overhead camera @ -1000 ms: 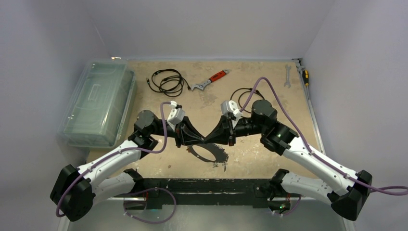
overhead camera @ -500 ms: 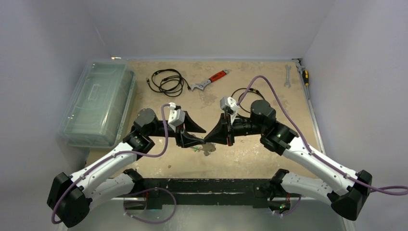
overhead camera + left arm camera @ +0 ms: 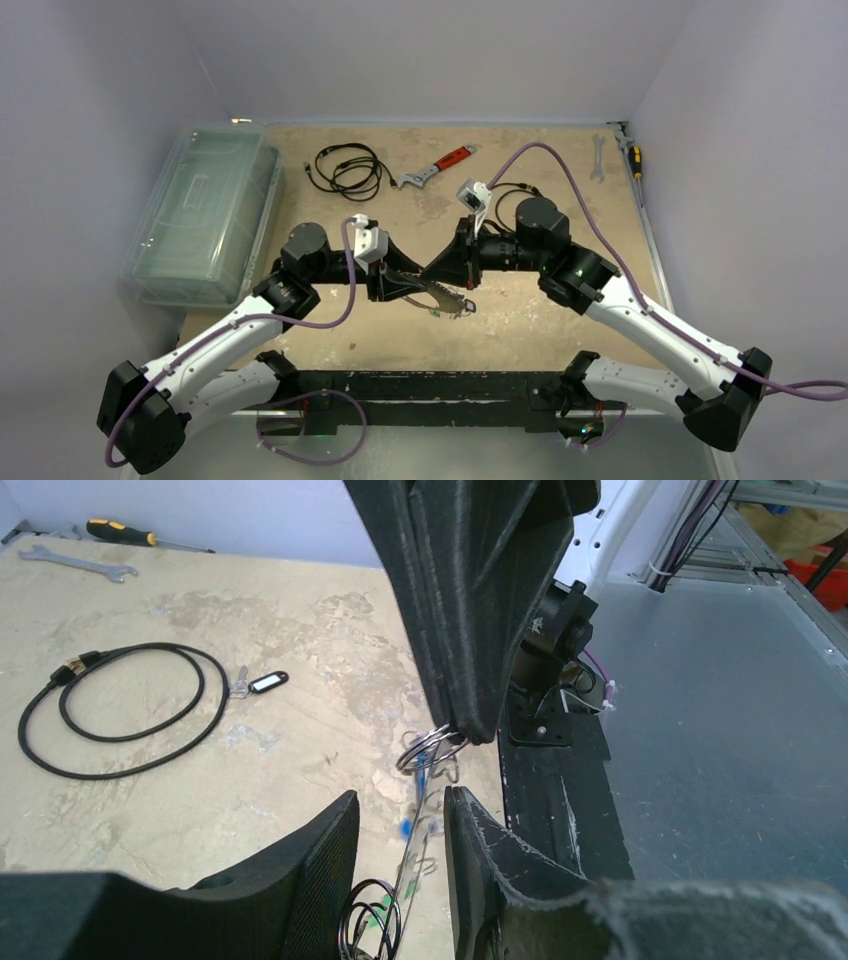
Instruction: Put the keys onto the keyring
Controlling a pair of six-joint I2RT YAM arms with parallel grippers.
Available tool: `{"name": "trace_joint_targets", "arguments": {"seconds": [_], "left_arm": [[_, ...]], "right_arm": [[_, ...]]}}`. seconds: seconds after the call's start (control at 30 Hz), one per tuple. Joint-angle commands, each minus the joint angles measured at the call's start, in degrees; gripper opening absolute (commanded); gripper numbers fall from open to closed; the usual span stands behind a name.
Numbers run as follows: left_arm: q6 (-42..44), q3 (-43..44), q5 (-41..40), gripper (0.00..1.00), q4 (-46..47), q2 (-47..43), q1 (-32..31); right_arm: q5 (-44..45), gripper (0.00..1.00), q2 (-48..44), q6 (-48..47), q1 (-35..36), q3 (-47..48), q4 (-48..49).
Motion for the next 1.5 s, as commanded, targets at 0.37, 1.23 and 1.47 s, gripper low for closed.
{"name": "trace_joint_targets", "arguments": {"seconds": [0.37, 1.23, 1.47], "left_arm": [[3.9, -1.6, -5.8, 0.53, 5.8, -5.7, 0.0], [13.1, -0.3, -4.1, 0.44, -1.7, -5.8, 0.0], [14.3, -0.2, -3.7, 0.27, -3.5, -6.3, -0.1]], "right_arm": [[4.9, 0.00, 3.4, 12.6, -0.5, 5.4, -1.1], [-8.5, 0.00, 7.8, 13.7, -3.2, 7.8, -1.3], [-9.2, 0.00, 9.1, 12.5, -3.3, 9.2, -3.3]]}}
